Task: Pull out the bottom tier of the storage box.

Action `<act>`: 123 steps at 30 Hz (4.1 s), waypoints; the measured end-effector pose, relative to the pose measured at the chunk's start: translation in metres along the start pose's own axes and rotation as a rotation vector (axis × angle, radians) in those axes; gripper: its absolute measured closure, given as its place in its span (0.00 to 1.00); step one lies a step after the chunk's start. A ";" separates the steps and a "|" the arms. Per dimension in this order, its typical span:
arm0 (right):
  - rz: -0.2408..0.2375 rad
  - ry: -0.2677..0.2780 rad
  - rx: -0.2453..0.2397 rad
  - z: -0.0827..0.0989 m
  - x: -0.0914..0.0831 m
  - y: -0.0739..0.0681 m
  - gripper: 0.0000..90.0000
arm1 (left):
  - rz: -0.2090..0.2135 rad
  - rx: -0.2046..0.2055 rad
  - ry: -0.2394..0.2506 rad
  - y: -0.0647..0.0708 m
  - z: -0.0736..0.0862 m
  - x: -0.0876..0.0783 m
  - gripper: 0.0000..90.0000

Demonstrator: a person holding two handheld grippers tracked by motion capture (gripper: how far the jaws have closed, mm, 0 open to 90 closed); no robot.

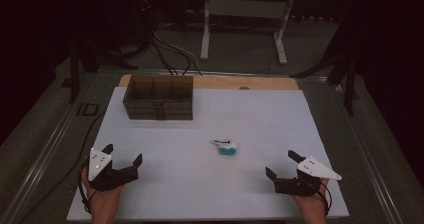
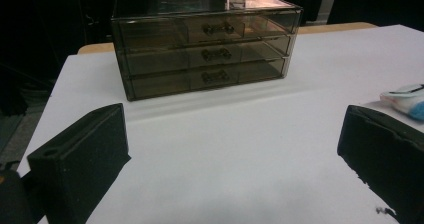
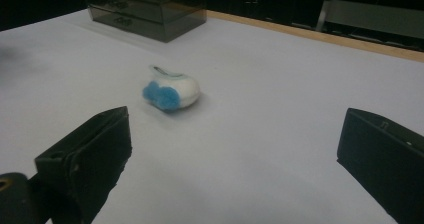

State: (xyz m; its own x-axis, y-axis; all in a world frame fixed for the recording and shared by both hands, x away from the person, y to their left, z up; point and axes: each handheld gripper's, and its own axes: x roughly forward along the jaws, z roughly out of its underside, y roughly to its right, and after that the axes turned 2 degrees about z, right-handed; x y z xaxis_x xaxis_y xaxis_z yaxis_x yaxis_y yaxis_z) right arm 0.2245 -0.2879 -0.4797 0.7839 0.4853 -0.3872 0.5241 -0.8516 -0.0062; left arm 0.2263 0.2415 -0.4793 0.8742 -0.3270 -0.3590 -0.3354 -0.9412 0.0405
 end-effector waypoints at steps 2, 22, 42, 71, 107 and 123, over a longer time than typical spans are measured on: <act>0.006 0.008 0.007 0.000 -0.001 0.001 0.01 | -0.003 0.001 -0.005 0.001 0.001 0.000 0.02; 0.038 0.012 0.050 0.000 -0.005 0.006 0.01 | -0.060 -0.025 -0.004 0.003 -0.013 0.003 0.02; 0.037 0.006 0.054 0.002 -0.003 0.008 0.01 | -0.075 -0.036 0.003 0.009 -0.037 0.026 0.02; 0.031 0.006 0.052 0.003 -0.002 0.007 0.01 | -0.087 -0.038 -0.008 0.015 -0.055 0.067 0.02; 0.037 0.008 0.056 0.002 -0.003 0.009 0.01 | -0.128 -0.072 -0.021 0.014 -0.059 0.109 0.02; 0.035 0.009 0.057 0.002 -0.003 0.008 0.01 | -0.145 -0.055 -0.039 0.024 -0.056 0.126 0.02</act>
State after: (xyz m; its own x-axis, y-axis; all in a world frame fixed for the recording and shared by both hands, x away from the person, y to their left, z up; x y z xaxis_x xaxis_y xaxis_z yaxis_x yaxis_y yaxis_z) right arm 0.2258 -0.2966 -0.4806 0.8046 0.4568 -0.3794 0.4769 -0.8778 -0.0456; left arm 0.3485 0.1729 -0.4710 0.8973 -0.1847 -0.4009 -0.1859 -0.9819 0.0364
